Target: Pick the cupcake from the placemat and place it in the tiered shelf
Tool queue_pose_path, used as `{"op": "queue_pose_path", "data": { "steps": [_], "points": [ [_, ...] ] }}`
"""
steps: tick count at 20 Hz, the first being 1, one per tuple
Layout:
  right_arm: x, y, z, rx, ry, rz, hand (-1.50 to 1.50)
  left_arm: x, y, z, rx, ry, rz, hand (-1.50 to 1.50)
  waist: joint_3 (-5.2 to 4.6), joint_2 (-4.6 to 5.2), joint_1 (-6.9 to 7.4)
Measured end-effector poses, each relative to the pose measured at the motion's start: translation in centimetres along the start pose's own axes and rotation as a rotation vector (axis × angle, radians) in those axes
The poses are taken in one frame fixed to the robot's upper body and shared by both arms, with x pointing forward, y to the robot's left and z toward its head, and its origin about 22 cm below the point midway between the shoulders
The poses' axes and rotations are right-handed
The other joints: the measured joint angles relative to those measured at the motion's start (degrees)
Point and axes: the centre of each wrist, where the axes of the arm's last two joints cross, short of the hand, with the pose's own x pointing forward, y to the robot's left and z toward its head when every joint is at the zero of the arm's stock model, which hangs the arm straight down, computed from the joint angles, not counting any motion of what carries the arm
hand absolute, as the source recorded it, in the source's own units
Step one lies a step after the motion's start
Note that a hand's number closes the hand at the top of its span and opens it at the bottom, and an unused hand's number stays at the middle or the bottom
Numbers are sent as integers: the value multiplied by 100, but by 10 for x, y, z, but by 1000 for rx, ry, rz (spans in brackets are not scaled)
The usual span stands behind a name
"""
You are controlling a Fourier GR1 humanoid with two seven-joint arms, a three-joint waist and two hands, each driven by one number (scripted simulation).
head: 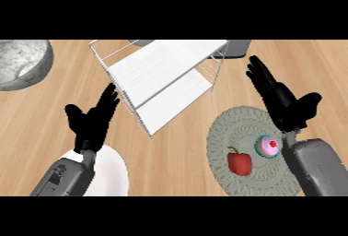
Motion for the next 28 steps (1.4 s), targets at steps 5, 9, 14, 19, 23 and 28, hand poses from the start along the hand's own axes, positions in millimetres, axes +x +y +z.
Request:
{"op": "queue_pose_path", "data": {
  "steps": [5,9,14,19,23,28],
  "points": [
    [3,-69,38,-246,-27,138,150,-22,37,13,100,110,-18,0,37,-71,-206],
    [-17,-139,89,-515,187,355,150,-38,66,25,167,207,-21,0,27,-45,-390],
    [-44,-167,167,-669,272,319,-150,-42,86,37,146,270,-6,0,48,-63,-257],
    [-33,-169,213,-555,253,313,-150,-44,85,40,126,283,-3,0,53,-62,-158],
    [-1,-166,224,-432,275,323,-150,-46,85,38,126,286,-3,0,51,-59,-136],
    [42,-143,213,-318,340,365,-150,-46,89,37,119,278,-6,0,46,-55,-88]
  ]
}}
